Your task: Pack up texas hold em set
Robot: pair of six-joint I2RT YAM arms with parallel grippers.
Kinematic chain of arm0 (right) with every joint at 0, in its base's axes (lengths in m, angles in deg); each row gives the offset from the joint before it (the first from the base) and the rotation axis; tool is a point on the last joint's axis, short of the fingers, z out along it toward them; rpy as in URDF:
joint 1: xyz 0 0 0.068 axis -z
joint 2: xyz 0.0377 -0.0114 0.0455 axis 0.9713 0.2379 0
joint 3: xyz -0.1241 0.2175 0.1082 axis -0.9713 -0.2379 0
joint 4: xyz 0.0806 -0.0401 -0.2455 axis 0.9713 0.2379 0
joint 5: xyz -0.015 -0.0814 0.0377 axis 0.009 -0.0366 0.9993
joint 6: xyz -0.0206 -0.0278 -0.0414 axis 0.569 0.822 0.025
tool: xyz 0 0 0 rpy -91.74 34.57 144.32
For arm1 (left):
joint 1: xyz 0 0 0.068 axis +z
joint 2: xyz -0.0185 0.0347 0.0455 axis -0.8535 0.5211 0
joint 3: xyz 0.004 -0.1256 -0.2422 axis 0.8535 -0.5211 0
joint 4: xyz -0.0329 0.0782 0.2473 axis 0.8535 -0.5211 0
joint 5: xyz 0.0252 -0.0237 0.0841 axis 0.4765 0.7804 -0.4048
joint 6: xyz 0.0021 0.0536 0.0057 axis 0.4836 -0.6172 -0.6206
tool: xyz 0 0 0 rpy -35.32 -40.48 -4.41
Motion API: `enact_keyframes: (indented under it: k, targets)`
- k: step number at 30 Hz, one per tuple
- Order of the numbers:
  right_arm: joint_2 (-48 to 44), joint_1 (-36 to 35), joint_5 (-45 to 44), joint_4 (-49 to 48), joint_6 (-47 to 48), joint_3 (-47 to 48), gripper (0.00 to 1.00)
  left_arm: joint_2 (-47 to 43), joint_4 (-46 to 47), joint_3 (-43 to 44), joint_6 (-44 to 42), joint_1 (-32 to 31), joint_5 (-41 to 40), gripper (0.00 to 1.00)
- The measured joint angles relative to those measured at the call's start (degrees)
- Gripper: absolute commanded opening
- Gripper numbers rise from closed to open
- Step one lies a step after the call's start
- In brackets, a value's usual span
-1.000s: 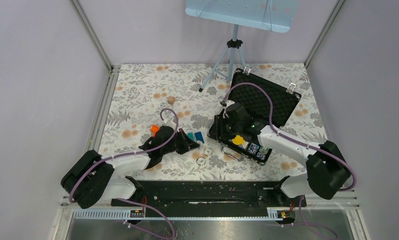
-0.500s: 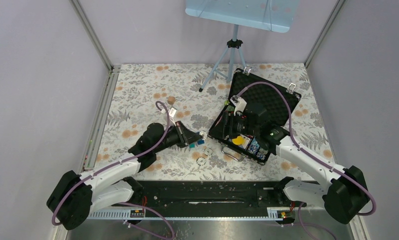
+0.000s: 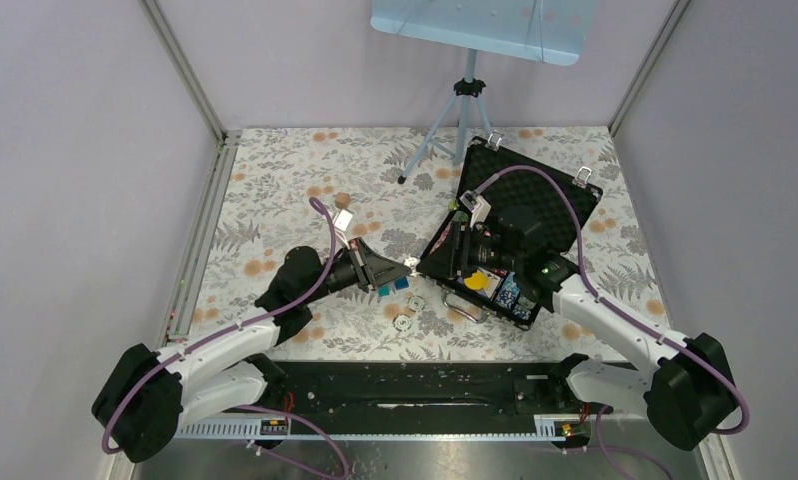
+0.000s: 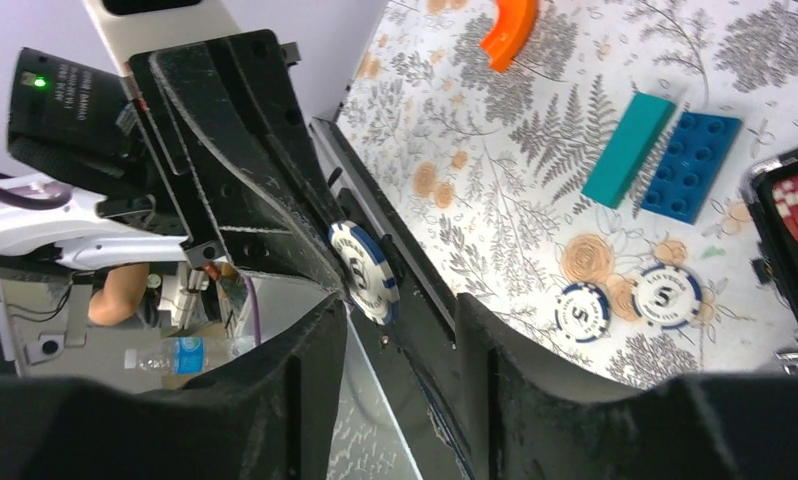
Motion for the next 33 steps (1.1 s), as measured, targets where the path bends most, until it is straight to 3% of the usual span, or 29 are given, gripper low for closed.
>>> enact_keyframes:
  k: [7, 10, 14, 16, 18, 24, 27, 33]
  targets:
    - [1.29, 0.37, 3.32, -4.63, -2.40, -0.50, 0.35, 0.94, 2.56, 0.00, 0.66, 0.00, 1.66, 0.00]
    - [1.51, 0.46, 4.50, -6.69, -3.58, -0.98, 0.24, 1.36, 2.93, 0.00, 0.81, 0.00, 1.97, 0.00]
    - [1.73, 0.79, 5.27, -8.61, -4.96, -1.62, 0.00, 1.53, 3.65, 0.00, 0.98, 0.02, 2.03, 0.01]
    - [1.73, 0.92, 5.88, -9.11, -5.25, -1.68, 0.00, 1.60, 3.67, 0.00, 1.20, 0.11, 2.03, 0.17]
    - [1.73, 1.01, 6.38, -9.35, -5.64, -1.73, 0.00, 1.62, 3.69, 0.00, 1.27, 0.11, 1.90, 0.24]
    - [0.96, 1.29, 4.33, -6.47, -4.46, -1.66, 0.00, 1.81, 1.79, 0.22, -0.17, 0.50, 1.79, 0.71]
    - [-1.49, 2.03, -0.22, 0.66, -1.44, -0.92, 0.00, 1.33, -0.94, 0.33, -0.94, 2.36, 1.57, 0.76]
    - [-7.21, 3.02, -20.11, 25.57, 9.99, 8.20, 0.00, -1.68, -11.91, 1.53, -5.55, 5.75, -1.36, 0.78]
